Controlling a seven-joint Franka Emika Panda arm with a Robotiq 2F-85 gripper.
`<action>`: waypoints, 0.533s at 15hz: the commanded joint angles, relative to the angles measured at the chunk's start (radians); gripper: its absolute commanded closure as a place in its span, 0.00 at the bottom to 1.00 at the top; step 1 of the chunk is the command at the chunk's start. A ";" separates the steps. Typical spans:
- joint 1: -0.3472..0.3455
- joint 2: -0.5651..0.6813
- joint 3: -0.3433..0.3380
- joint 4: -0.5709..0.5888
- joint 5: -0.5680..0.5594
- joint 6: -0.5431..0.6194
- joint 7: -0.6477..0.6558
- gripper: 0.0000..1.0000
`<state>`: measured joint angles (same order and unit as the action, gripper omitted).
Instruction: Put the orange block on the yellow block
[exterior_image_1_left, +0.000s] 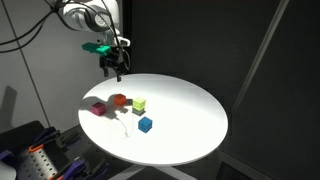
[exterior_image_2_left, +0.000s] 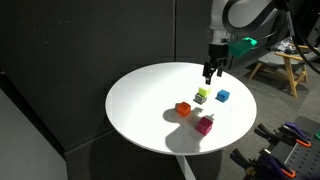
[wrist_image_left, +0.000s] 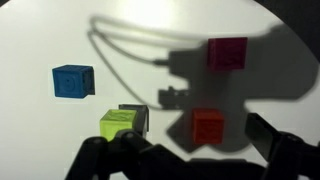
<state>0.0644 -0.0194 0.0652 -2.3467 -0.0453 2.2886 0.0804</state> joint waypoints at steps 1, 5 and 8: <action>0.000 0.000 0.000 0.001 0.000 -0.002 0.000 0.00; 0.003 0.013 0.004 0.011 -0.001 0.007 -0.002 0.00; 0.014 0.047 0.014 0.028 -0.001 0.038 -0.002 0.00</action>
<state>0.0685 -0.0087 0.0701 -2.3457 -0.0453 2.2990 0.0803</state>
